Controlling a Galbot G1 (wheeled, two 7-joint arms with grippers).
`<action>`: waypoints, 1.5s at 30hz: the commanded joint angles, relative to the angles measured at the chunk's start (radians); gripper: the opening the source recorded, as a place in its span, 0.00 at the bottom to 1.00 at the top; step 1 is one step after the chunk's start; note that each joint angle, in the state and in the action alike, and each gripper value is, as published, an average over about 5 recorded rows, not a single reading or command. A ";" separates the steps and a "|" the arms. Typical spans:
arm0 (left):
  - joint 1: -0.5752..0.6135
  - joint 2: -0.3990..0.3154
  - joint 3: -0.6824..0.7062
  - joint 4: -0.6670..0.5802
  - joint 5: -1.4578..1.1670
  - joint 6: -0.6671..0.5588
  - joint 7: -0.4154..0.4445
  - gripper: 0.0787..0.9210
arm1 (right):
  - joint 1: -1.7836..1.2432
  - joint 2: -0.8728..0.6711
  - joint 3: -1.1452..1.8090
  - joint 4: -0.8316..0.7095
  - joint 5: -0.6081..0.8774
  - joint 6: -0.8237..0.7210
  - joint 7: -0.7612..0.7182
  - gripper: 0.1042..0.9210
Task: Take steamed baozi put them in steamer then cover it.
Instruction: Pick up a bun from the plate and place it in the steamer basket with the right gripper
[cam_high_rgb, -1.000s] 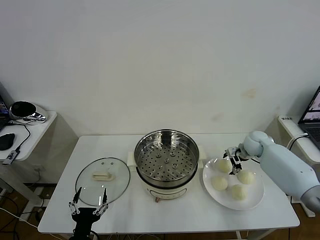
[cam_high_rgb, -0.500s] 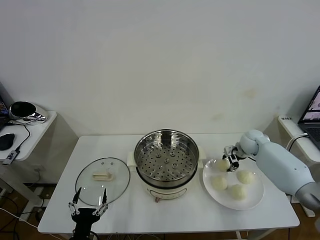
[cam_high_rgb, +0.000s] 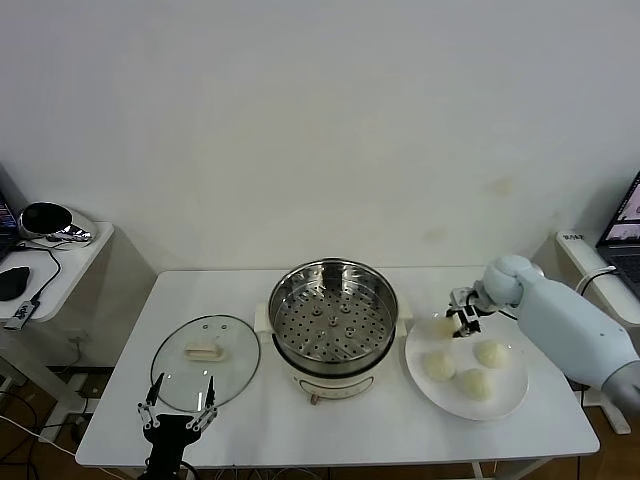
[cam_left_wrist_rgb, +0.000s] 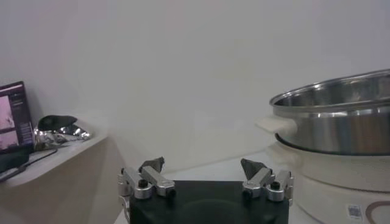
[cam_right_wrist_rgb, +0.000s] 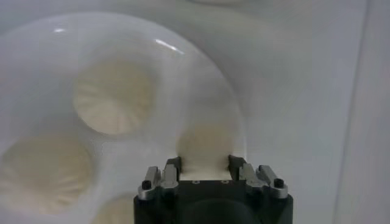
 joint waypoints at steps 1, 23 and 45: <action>-0.001 0.002 0.005 -0.001 -0.002 0.001 0.001 0.88 | 0.116 -0.130 -0.085 0.158 0.125 -0.008 -0.007 0.50; -0.002 0.028 -0.009 -0.011 -0.046 -0.012 0.006 0.88 | 0.768 0.144 -0.584 0.211 0.549 0.138 -0.009 0.51; -0.015 0.018 -0.050 -0.002 -0.053 -0.010 0.009 0.88 | 0.587 0.473 -0.655 0.014 0.152 0.515 0.065 0.55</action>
